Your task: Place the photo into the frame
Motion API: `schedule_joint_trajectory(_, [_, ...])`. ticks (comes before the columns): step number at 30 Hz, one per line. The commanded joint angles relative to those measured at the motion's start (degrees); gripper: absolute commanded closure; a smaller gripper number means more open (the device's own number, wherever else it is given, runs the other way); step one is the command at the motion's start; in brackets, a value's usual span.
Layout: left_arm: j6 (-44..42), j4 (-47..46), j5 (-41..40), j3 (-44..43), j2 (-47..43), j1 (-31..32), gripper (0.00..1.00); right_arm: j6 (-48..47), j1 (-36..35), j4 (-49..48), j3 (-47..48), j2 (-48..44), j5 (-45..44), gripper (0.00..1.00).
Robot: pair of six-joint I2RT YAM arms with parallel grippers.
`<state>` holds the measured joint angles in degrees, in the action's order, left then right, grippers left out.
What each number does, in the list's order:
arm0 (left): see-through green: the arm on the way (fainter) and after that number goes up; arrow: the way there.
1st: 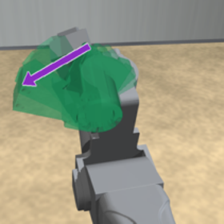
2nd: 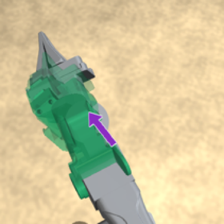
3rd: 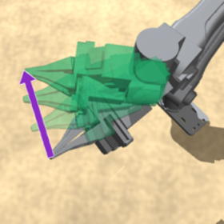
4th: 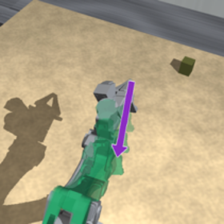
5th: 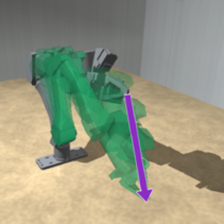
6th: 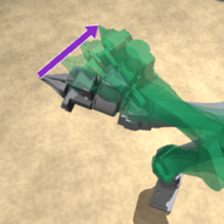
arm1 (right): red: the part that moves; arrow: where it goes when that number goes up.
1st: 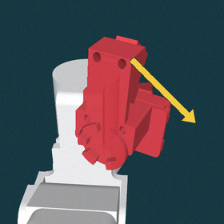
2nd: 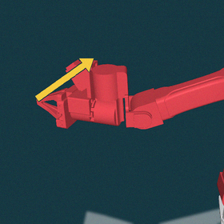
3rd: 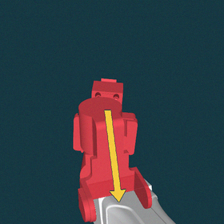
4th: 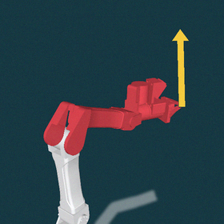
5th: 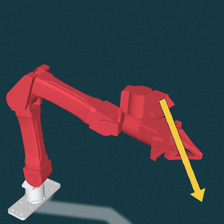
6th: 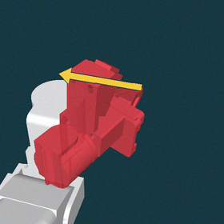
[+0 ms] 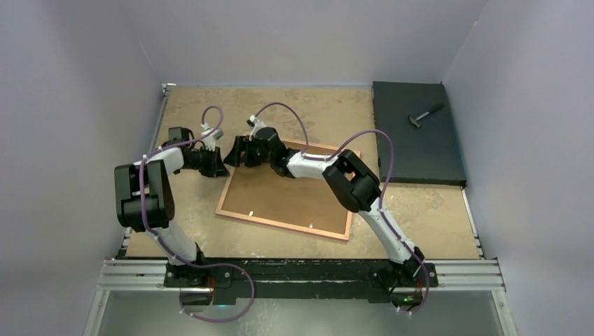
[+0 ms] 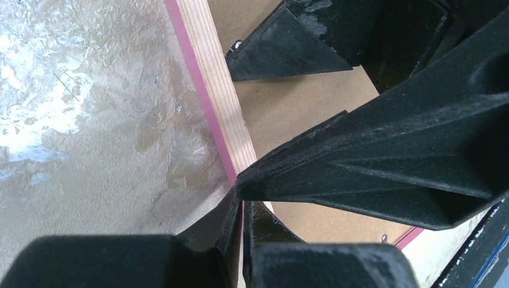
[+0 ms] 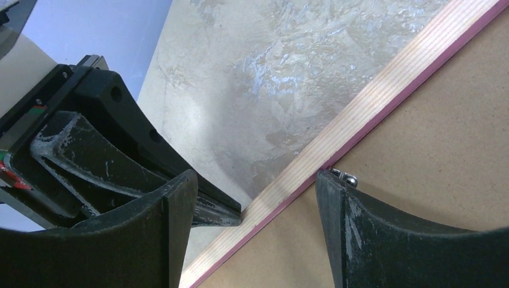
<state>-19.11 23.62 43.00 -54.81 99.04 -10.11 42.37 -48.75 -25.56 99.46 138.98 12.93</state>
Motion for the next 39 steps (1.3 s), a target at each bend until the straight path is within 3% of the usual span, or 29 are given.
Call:
schedule_joint_trajectory(1, [-1.75, 5.19, -1.78, 1.65, -0.63, 0.57, 1.00, -1.39, -0.20, 1.94, 2.22, 1.35, -1.17, 0.25])
schedule_joint_trajectory(10, [-1.89, 5.84, -2.08, 1.26, -1.34, 0.62, 1.00, -1.41, -0.06, 1.23, 3.73, -0.31, 1.90, 0.24])
schedule_joint_trajectory(17, [-4.09, 10.71, -2.49, -2.03, -3.42, -0.55, 1.00, -5.03, 1.64, 7.55, 1.94, -10.87, 0.89, 0.01])
schedule_joint_trajectory(22, [-5.16, 12.24, -4.71, -5.41, -3.94, -0.69, 1.00, -6.67, 6.80, 15.82, -10.19, -25.17, -9.16, 0.01])
schedule_joint_trajectory(25, [-7.16, 12.97, -7.26, -7.75, -3.21, -0.70, 0.89, -6.07, 12.65, 24.39, -18.82, -33.69, -16.41, 0.01])
schedule_joint_trajectory(30, [-11.86, 13.35, -10.47, -8.20, -2.06, -0.42, 0.85, -6.69, 21.96, 29.24, -34.62, -45.75, -24.23, 0.01])
schedule_joint_trajectory(34, [-14.52, 13.34, -13.33, -6.12, -1.99, 1.32, 0.86, -7.77, 25.93, 27.49, -41.82, -49.73, -24.47, 0.01])
schedule_joint_trajectory(39, [-16.93, 12.10, -16.88, -2.08, -3.84, 4.13, 0.87, -8.25, 27.40, 26.37, -44.21, -47.73, -24.19, 0.01])
